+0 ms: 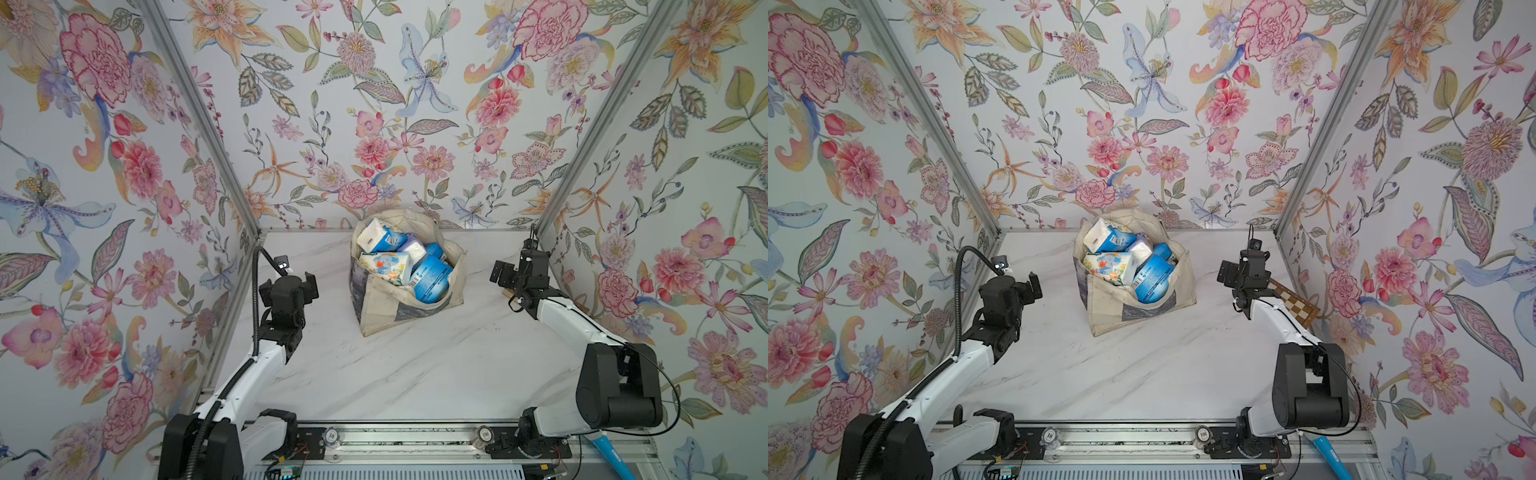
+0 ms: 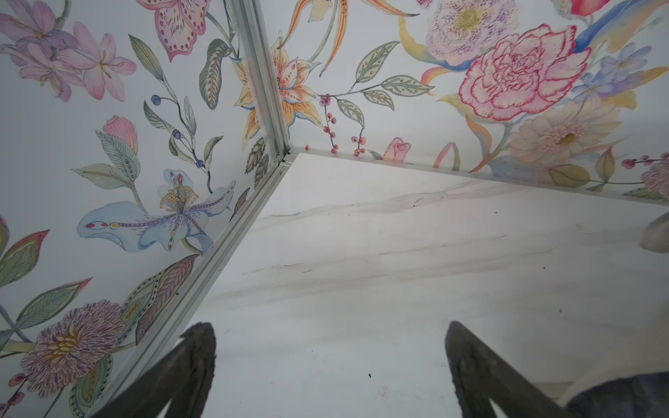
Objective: Put tissues into the canvas bag
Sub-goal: Adjust the canvas bag at the center of the board, then reset both arms
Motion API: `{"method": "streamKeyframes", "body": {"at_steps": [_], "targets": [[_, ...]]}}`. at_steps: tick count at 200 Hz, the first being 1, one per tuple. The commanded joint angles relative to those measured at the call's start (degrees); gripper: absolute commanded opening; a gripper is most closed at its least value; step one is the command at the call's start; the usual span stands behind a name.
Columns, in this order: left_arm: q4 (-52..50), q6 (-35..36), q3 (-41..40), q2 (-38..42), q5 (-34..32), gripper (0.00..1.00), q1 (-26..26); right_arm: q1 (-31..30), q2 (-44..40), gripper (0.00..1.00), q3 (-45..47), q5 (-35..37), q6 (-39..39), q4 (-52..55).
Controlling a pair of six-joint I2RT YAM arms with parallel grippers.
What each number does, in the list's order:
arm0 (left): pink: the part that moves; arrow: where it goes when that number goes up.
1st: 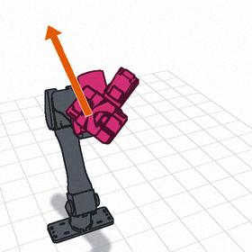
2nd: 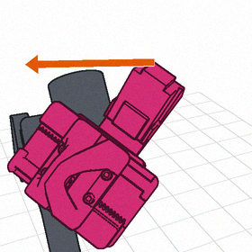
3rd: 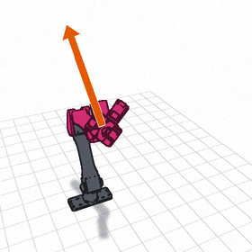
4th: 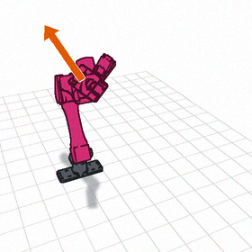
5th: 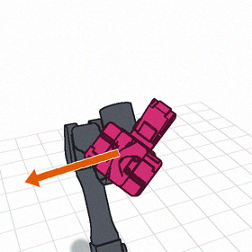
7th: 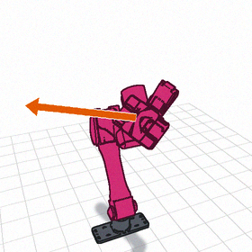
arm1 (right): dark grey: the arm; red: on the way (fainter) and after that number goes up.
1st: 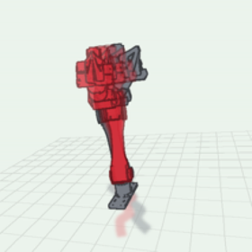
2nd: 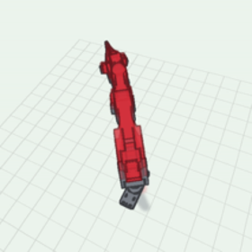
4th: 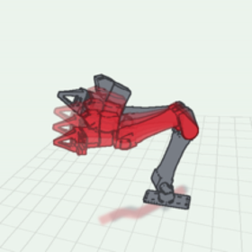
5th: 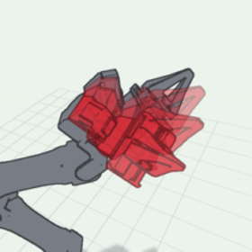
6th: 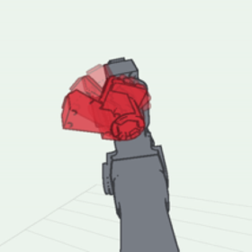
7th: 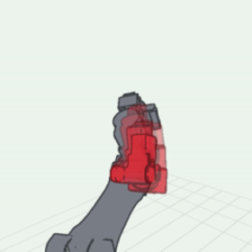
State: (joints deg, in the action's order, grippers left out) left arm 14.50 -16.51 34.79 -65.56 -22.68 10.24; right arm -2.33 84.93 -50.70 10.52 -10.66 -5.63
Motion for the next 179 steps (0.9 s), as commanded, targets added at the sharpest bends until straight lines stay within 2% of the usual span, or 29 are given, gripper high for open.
{"method": "streamKeyframes", "body": {"at_steps": [1,24,79,107,119,144,167,179], "targets": [[14.21,6.07,-4.66,-2.97,-6.22,0.99,-0.41,-0.66,0.1,0.99,3.55,2.13,3.25,-11.84],[25.96,10.61,-9.72,-5.57,-6.68,0.99,-0.89,-0.92,-0.07,0.99,7.77,1.92,3.89,-18.59],[44.08,13.56,-15.23,-15.8,-4.36,0.99,-2.59,-1.62,3.95,0.99,10.3,1.66,4.33,-25.8],[58.72,16.3,-18.86,-22.06,-3.7,0.99,-2.52,-2.45,5.4,0.99,11.79,1.62,5.4,-30.85],[55.8,15.05,-18.61,-21.0,-3.03,0.99,-2.65,-2.85,5.92,0.99,12.48,1.86,6.45,-33.11],[58.56,15.48,-19.68,-21.28,-2.02,0.99,-2.7,-4.03,8.03,0.99,15.46,2.13,8.79,-41.45],[63.39,15.97,-22.26,-21.63,0.04,0.99,-2.77,-5.9,11.45,0.99,19.84,2.83,11.58,-54.42],[70.83,17.04,-24.85,-24.41,1.65,0.99,-2.62,-7.09,12.47,0.99,21.31,3.85,13.42,-59.39]]}}
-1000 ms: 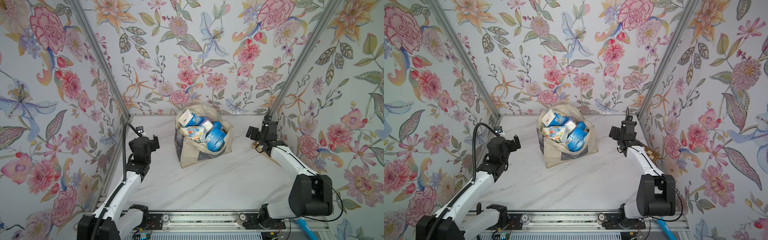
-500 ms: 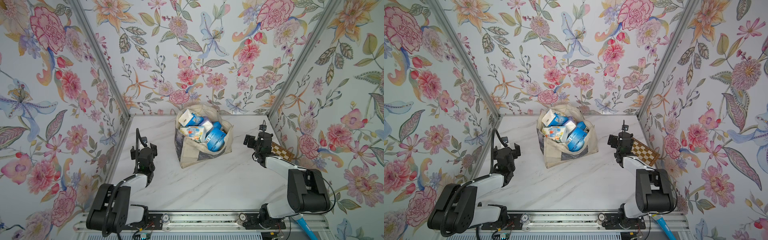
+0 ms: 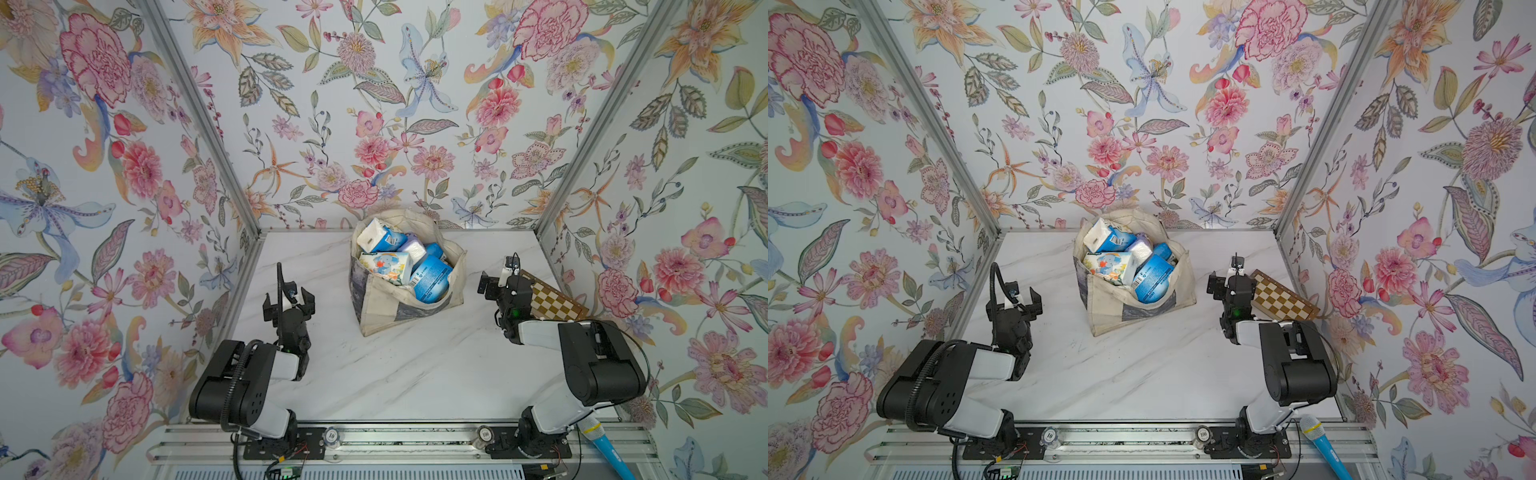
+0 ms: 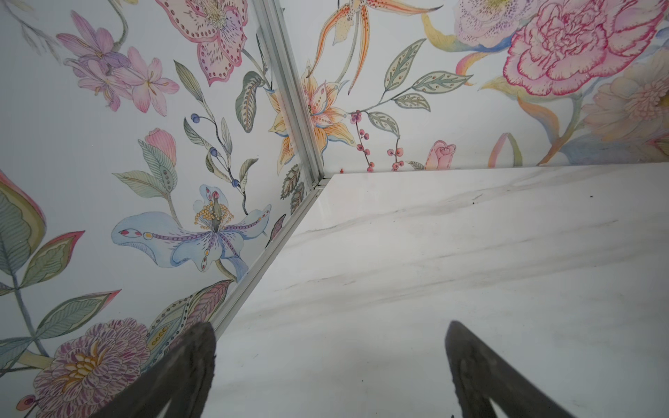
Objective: Put tissues into the canvas bag
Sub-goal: Reset both arms
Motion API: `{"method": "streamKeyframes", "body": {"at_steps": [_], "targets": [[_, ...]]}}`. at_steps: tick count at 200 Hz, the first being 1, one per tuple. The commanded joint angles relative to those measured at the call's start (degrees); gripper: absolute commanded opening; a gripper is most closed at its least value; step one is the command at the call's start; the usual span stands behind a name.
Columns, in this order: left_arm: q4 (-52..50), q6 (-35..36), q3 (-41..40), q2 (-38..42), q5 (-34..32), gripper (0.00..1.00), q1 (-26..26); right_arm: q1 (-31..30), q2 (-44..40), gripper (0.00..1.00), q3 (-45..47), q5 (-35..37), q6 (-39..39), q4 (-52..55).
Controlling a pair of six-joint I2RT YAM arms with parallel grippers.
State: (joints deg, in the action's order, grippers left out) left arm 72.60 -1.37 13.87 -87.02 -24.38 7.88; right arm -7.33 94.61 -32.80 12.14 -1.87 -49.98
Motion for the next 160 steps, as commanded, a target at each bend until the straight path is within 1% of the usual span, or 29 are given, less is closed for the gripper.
{"method": "streamKeyframes", "body": {"at_steps": [1,5,8,18,34,47,58,68,86,113,131,160], "targets": [[13.92,1.94,-4.46,-3.66,3.32,0.99,-0.25,-2.21,2.69,0.99,3.43,2.29,4.83,-15.01],[17.45,3.13,-5.38,-5.26,3.24,1.0,0.07,-2.51,2.67,0.99,3.59,2.36,5.39,-15.18],[18.29,3.43,-5.66,-5.68,2.59,1.0,0.44,-2.61,2.8,0.99,3.68,2.36,5.73,-15.71],[15.19,3.24,-5.58,-4.29,1.22,0.99,1.34,-3.01,3.43,0.99,4.09,2.75,6.57,-17.89],[17.3,3.87,-5.45,-5.39,0.83,0.99,1.39,-3.12,3.66,0.99,4.61,2.32,7.13,-19.49],[14.63,2.8,-4.93,-4.57,0.75,0.99,1.19,-3.12,3.75,0.99,5.21,2.36,7.23,-20.95],[14.91,3.03,-4.51,-4.96,0.82,0.99,0.94,-2.88,3.66,0.99,5.9,1.61,7.06,-21.91],[13.09,2.33,-4.14,-4.5,1.26,0.99,0.59,-2.56,3.41,0.99,6.56,1.58,6.99,-22.81],[11.74,1.73,-3.85,-4.34,1.8,1.0,0.01,-1.21,3.05,0.99,7.48,2.19,5.05,-23.94],[11.75,1.63,-3.8,-4.38,1.97,0.99,-0.24,1.53,2.54,0.99,7.78,-0.44,1.7,-23.14],[11.75,1.63,-3.82,-4.43,1.97,0.99,-0.23,2.89,2.34,0.99,9.29,-0.6,-0.32,-25.35],[11.73,1.63,-3.8,-4.38,1.97,0.99,-0.21,3.56,2.17,0.99,10.95,-1.06,-1.22,-27.78]]}}
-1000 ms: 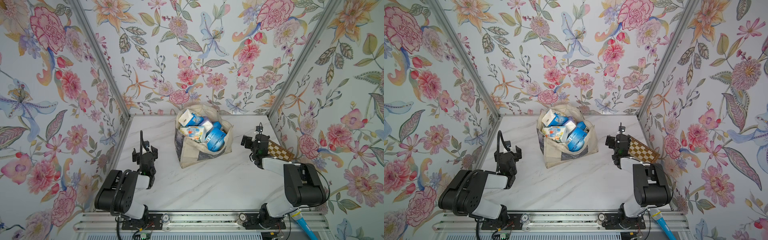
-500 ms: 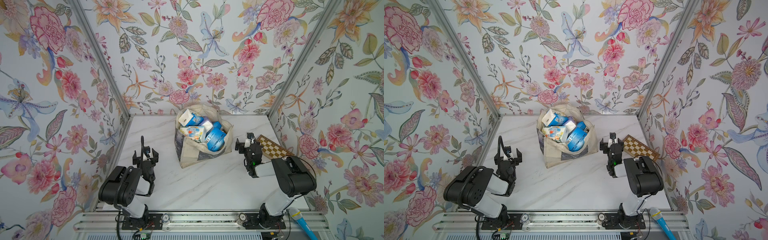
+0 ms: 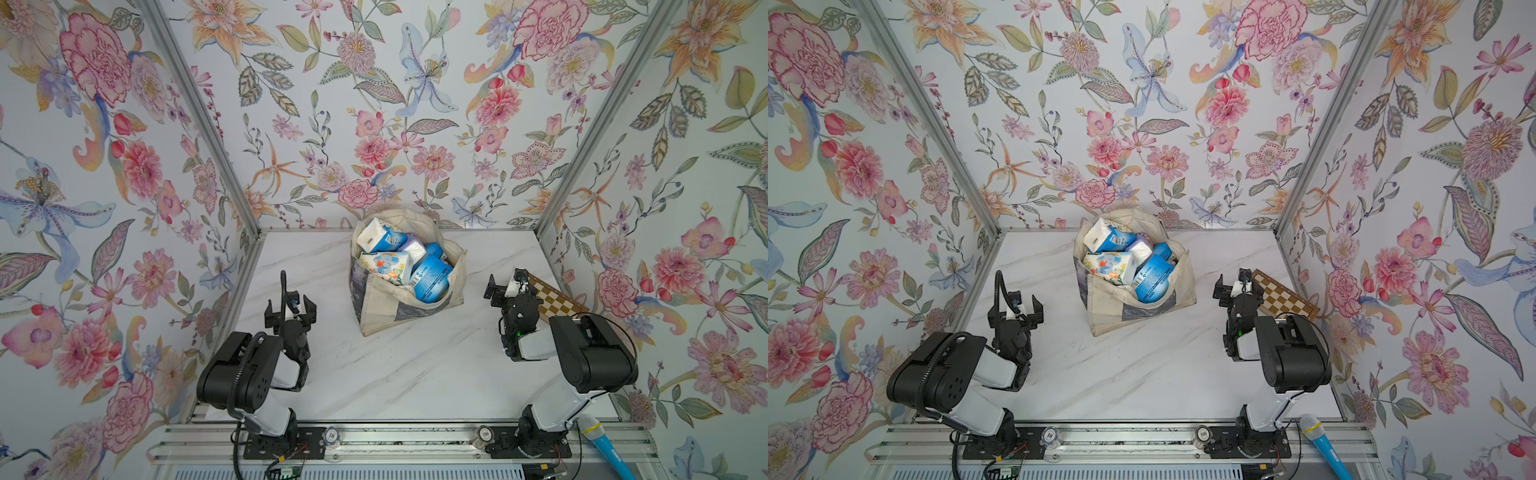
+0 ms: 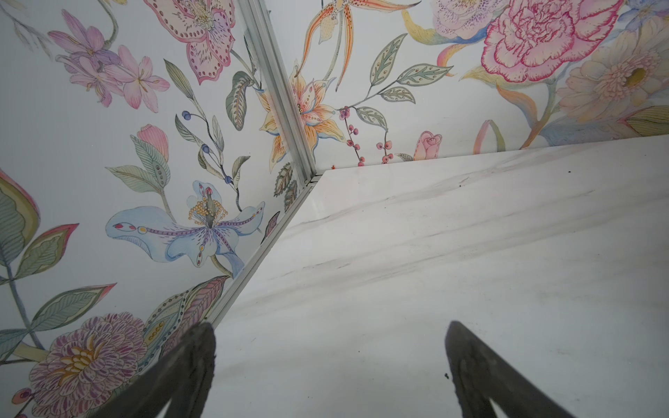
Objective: Put tissues into the canvas bag
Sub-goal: Reset both arms
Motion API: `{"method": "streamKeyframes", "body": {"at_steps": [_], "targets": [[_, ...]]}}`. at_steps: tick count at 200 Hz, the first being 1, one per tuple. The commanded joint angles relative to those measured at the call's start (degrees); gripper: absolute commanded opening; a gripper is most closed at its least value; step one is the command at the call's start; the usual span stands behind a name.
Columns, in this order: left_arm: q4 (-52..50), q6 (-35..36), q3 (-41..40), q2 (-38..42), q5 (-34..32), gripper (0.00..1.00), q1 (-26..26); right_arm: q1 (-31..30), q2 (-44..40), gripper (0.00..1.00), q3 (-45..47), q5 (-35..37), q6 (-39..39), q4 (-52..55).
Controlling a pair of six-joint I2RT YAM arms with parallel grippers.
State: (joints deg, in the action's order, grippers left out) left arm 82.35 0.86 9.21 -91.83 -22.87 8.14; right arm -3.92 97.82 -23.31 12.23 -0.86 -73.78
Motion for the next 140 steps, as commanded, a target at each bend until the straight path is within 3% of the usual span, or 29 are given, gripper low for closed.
{"method": "streamKeyframes", "body": {"at_steps": [1,24,45,87,107,140], "targets": [[1.96,-0.6,0.83,0.43,0.46,0.99,-0.49,0.15,-1.05,0.99,1.49,-1.15,-2.22,-4.08],[1.94,-0.6,0.81,0.43,0.48,1.0,-0.47,-0.03,-4.08,0.99,2.77,-0.56,-1.0,-1.75],[1.91,-0.6,0.85,0.43,0.6,0.99,-0.52,0.67,-12.11,0.99,4.8,-1.09,-0.85,1.99],[1.55,-0.78,0.87,0.51,0.88,0.99,-0.76,1.02,-29.71,0.99,2.15,-4.61,2.84,28.95],[1.59,-0.78,0.88,0.51,0.94,0.99,-0.83,1.99,-30.9,0.99,7.32,-3.93,1.61,24.84],[1.66,-0.78,0.81,0.6,0.99,0.99,-0.76,2.27,-22.6,0.99,12.21,-3.82,0.95,11.66]]}}
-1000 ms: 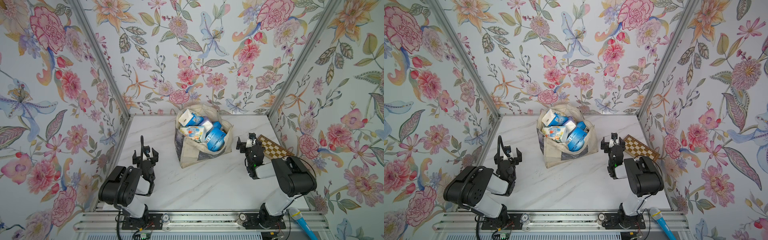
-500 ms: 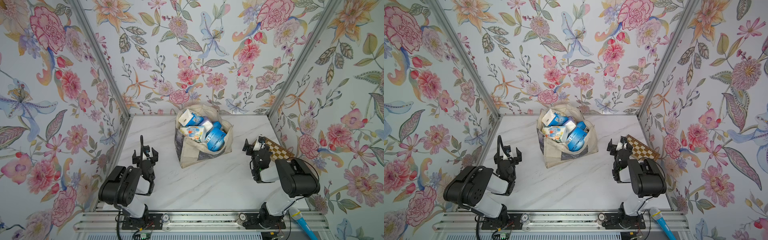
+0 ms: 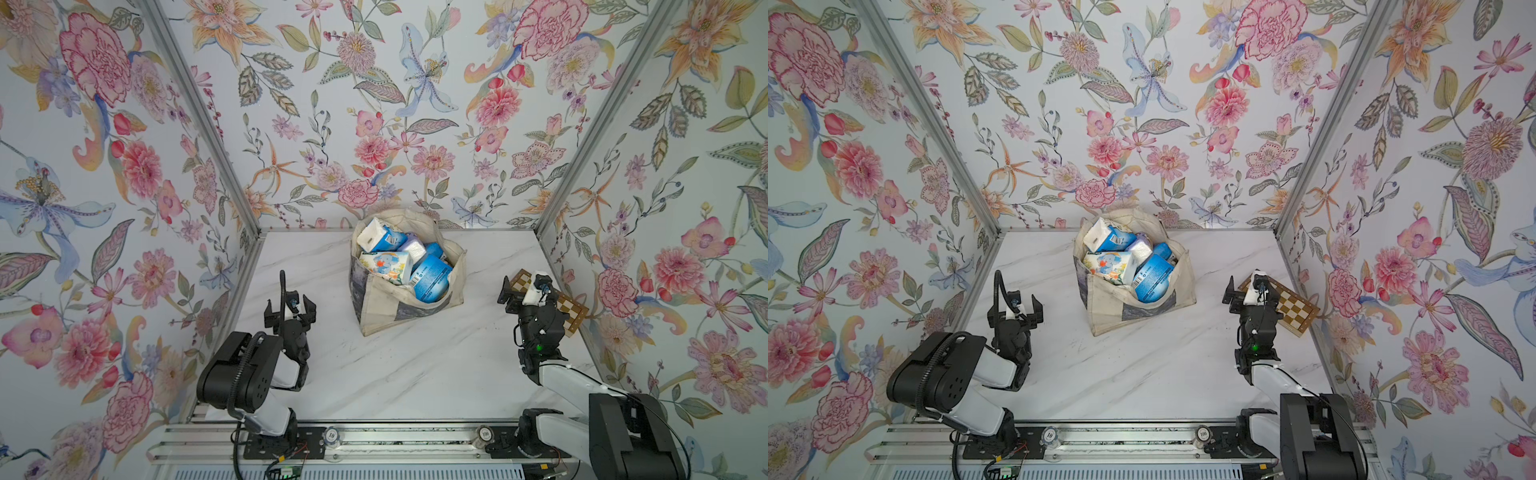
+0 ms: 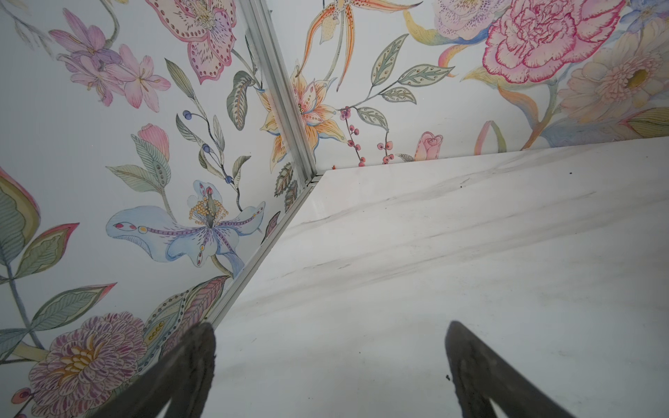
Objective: Put tissues into the canvas bag
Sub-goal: Reset both arms
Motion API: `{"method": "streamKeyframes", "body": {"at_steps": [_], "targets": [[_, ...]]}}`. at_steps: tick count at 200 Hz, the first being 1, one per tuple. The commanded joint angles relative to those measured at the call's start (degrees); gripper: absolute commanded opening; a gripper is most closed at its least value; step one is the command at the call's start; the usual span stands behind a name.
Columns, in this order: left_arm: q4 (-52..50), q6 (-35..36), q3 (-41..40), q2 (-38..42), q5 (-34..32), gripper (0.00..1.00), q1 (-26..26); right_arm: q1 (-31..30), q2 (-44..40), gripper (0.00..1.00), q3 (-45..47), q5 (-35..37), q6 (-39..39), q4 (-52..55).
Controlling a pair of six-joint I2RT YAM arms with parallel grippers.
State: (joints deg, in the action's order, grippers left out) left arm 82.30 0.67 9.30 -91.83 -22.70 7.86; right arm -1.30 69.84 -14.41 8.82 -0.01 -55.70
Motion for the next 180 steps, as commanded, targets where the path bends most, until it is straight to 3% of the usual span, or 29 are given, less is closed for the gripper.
{"method": "streamKeyframes", "body": {"at_steps": [1,45,68,82,180], "targets": [[1.71,-0.58,0.72,0.6,0.81,0.99,-0.47,-0.41,5.73,0.99,3.46,-0.44,0.19,-7.0],[1.75,-0.51,0.76,0.52,0.74,0.99,-0.61,-3.28,21.21,0.99,4.13,-1.14,4.84,-24.18],[1.64,-0.49,0.8,0.51,0.77,0.99,-0.48,-2.9,19.13,0.99,-1.48,0.24,2.72,-10.13],[1.28,-0.66,0.72,0.51,0.81,0.99,-0.43,0.84,18.2,0.99,-2.74,-5.67,0.57,-5.69],[2.29,-0.23,0.74,0.51,0.71,0.99,-0.31,-0.98,18.92,0.99,-2.26,-2.4,1.77,-8.02]]}}
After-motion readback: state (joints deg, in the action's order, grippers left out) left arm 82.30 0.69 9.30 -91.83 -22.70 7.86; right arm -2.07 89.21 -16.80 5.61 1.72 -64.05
